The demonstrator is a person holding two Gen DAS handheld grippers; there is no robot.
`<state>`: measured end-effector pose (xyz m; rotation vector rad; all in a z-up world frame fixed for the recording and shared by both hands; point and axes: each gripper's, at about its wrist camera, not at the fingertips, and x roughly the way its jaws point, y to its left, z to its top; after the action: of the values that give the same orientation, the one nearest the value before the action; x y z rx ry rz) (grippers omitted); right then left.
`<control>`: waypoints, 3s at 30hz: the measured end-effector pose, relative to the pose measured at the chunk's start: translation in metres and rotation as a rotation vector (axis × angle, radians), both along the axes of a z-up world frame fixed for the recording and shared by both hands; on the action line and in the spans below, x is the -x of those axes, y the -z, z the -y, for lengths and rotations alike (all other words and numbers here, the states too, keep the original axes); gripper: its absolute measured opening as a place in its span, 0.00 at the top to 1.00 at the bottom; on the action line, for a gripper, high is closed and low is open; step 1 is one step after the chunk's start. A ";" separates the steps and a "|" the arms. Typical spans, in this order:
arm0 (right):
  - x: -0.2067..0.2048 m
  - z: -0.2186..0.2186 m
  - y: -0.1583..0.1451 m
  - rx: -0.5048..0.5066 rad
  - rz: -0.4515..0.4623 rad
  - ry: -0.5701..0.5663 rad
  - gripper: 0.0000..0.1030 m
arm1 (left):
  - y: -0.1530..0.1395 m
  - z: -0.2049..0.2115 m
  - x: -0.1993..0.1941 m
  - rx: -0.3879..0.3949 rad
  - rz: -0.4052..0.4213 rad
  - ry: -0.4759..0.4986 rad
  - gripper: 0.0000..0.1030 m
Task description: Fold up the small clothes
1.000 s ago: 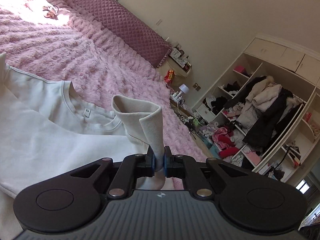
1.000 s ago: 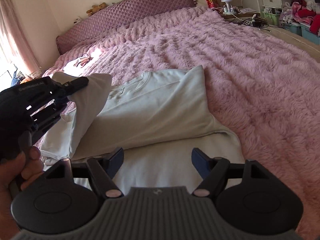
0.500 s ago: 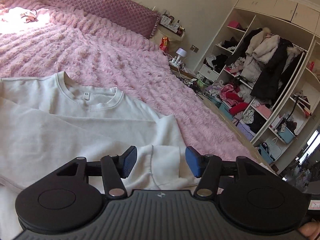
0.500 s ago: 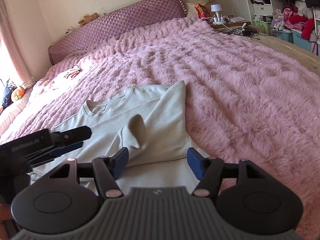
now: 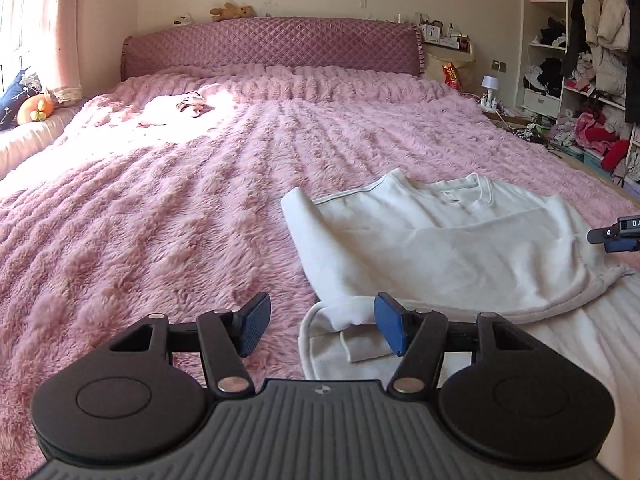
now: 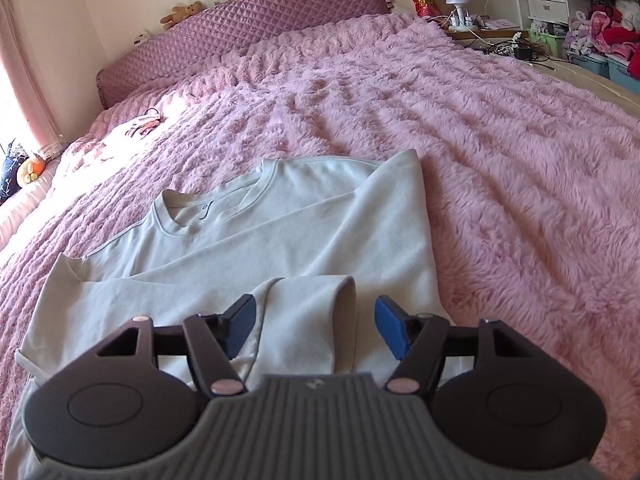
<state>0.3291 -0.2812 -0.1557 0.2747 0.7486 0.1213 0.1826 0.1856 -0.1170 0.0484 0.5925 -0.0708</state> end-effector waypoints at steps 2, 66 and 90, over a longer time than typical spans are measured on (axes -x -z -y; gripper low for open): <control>-0.009 0.002 0.007 -0.031 -0.027 0.013 0.41 | 0.010 -0.003 -0.004 -0.036 -0.025 0.008 0.36; 0.035 0.030 0.017 -0.145 -0.087 0.066 0.75 | 0.063 0.057 -0.013 -0.534 0.047 0.152 0.97; 0.060 0.029 -0.024 -0.088 0.102 0.064 0.63 | 0.003 0.042 0.006 -0.261 0.090 0.016 0.87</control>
<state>0.2693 -0.3097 -0.1314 0.3735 0.6330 0.1068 0.1767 0.1439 -0.1198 0.3083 0.5086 -0.0061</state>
